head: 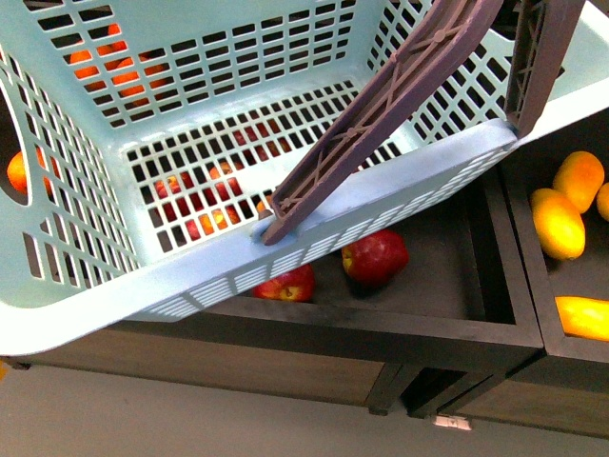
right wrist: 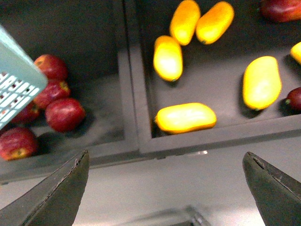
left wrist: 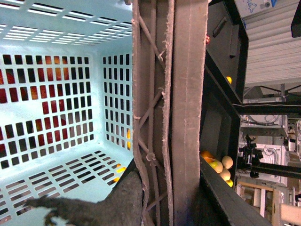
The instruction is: Pick mango and avocado into basket
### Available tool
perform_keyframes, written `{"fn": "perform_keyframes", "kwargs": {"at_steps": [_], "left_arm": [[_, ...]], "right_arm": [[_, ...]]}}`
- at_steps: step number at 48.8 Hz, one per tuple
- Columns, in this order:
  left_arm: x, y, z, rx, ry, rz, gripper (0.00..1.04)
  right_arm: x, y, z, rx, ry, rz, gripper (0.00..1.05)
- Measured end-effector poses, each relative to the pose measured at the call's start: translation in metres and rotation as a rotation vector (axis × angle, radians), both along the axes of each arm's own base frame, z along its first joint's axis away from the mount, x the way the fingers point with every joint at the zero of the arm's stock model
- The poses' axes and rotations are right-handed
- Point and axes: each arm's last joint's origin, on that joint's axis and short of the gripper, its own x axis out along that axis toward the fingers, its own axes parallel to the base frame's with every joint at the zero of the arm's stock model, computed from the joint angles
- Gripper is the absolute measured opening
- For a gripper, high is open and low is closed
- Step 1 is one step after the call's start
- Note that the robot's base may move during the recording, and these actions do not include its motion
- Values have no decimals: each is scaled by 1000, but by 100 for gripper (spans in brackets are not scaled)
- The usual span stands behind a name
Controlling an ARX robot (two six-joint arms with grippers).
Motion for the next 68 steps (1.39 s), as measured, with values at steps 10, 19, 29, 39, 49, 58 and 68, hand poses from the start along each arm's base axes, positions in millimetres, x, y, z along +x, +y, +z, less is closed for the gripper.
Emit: {"fn": "perform_keyframes", "kwargs": {"at_steps": [10,19,29,39,49,58,68], "left_arm": [[0,0,0,1,-1,1,21],[0,0,0,0,0,-1,21],[0,0,0,1,-1,1,21],[0,0,0,1,-1,1,21],[0,0,0,0,-1,-1,21],[0,0,1,0,-2,1,21],[0,0,1,0,-2,1,21]], "right_arm": [[56,-49,-13,-215,16,37,96],[112,-61,-48,-339,107,139,96],[182,-52,-108,-289,285,275,96],[219,-43,-138,-283,334,310,96],[249,-38,-161,-264,353,308,96],[270,-40,-173,-243,364,291,96],[285,-41,-180,-232,365,280,96]]}}
